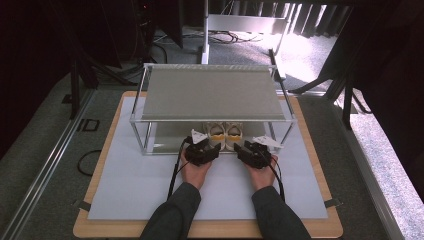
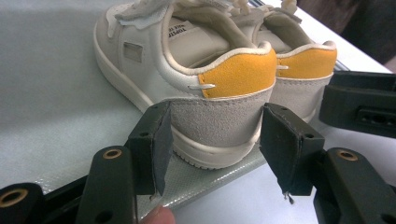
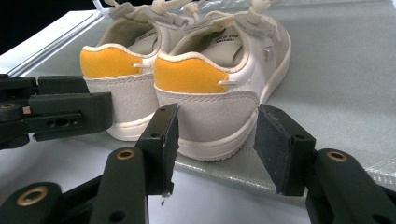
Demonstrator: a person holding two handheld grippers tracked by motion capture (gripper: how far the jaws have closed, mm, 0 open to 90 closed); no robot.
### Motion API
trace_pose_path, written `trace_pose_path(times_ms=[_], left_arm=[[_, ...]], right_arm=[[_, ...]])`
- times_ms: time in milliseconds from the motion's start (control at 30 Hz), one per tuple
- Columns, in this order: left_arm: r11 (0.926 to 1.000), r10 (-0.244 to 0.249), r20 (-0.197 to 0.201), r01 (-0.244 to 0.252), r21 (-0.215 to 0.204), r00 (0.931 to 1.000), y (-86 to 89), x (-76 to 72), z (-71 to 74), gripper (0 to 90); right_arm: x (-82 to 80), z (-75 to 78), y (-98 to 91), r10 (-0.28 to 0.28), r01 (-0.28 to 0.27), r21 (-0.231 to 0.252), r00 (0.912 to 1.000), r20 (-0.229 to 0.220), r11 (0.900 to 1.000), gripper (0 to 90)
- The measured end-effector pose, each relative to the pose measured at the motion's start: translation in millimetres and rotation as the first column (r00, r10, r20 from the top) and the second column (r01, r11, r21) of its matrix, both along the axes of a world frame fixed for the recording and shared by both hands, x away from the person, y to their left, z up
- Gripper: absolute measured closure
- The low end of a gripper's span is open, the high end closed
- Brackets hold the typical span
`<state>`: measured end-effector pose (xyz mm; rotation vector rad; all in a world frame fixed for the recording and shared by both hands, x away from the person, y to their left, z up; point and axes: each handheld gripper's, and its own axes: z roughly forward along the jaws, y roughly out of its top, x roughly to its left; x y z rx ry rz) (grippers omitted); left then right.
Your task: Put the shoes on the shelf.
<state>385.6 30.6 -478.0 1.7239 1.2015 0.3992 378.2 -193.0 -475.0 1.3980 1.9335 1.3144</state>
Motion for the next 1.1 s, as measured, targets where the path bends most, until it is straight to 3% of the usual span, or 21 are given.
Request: trace_pose_path(times_ms=[133,267,600,700,800,933,1100], left_arm=[[0.9997,0.016,-0.027,-0.016,-0.019,0.9995,3.2,-2.4,0.3,38.8],[0.9998,-0.010,-0.009,0.010,-0.018,0.9999,6.9,-12.3,6.7,38.5],[0.9940,-0.091,0.003,0.091,-0.062,0.9959,32.3,-44.4,20.2,39.7],[0.9905,-0.116,0.002,0.116,-0.074,0.9932,41.7,-55.2,19.6,39.8],[0.9902,-0.127,-0.001,0.127,-0.058,0.9919,51.6,-64.2,18.7,39.8],[0.9916,-0.119,0.003,0.119,-0.051,0.9929,63.0,-72.4,14.6,39.8],[0.9933,-0.108,-0.022,0.107,-0.043,0.9939,72.1,-76.1,5.8,39.8]], right_arm=[[-3.6,2.0,0.9,0.010,-0.010,0.003,0.9999,0.003,0.9999,48.6],[-8.2,5.6,-1.6,0.019,-0.019,0.000,0.9998,0.004,0.9998,48.2],[-34.6,12.4,-9.9,0.060,-0.060,-0.021,0.9982,0.001,0.9980,46.8],[-41.7,12.2,-12.9,0.069,-0.069,-0.035,0.9976,0.005,0.9970,46.6],[-45.2,11.1,-14.7,0.078,-0.078,-0.046,0.9969,-0.009,0.9959,46.0],[-51.6,10.4,-16.0,0.085,-0.086,-0.051,0.9963,-0.012,0.9950,45.6],[-59.3,8.7,-16.9,0.100,-0.101,-0.098,0.9948,-0.017,0.9900,45.4]])
